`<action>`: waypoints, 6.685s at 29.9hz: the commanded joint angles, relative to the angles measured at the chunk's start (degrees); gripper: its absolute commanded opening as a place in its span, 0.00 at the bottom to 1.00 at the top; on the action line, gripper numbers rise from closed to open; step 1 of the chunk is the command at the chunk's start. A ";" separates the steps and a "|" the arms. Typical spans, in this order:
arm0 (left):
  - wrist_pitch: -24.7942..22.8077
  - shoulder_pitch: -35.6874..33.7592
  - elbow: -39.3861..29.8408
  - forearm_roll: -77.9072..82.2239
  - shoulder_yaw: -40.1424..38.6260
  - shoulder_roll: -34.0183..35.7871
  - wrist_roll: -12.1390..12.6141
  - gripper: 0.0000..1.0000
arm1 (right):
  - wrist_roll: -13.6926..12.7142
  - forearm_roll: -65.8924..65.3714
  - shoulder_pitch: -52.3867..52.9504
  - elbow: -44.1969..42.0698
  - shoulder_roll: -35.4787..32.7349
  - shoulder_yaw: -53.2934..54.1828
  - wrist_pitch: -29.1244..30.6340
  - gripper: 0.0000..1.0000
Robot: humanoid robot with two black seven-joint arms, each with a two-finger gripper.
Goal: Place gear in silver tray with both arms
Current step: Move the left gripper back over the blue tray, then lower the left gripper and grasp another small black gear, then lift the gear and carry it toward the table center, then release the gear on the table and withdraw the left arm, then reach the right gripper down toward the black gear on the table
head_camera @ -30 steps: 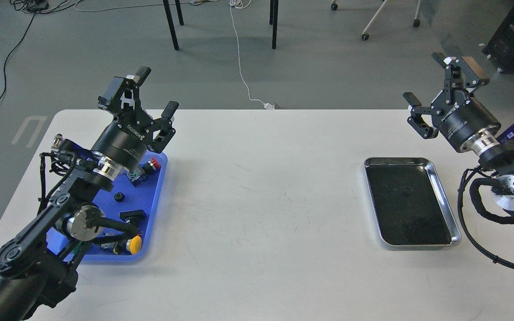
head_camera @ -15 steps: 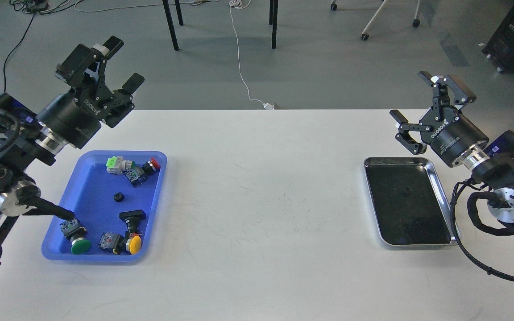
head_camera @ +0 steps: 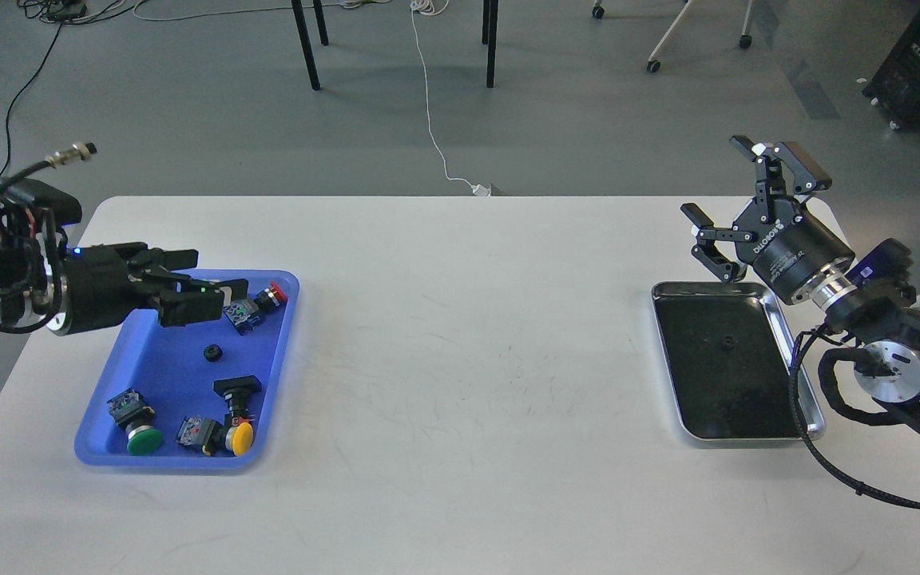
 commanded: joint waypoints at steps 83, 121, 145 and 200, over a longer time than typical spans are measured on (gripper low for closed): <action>-1.59 -28.43 -8.24 4.54 20.31 -21.86 0.03 0.14 | 0.00 -0.08 14.41 -2.13 0.17 -3.41 -0.34 0.99; -1.59 -31.16 22.61 4.54 40.53 -52.21 0.03 0.15 | 0.00 -0.17 24.97 -6.53 9.13 -13.88 -0.52 0.99; 0.03 -29.93 14.97 -8.02 30.96 -41.33 0.03 0.97 | 0.00 -0.95 19.80 -3.55 -1.58 -14.32 0.71 0.99; 7.95 7.52 1.43 -76.16 -9.04 -24.00 0.03 0.97 | 0.00 -92.63 42.29 1.47 26.53 -62.39 -12.65 0.65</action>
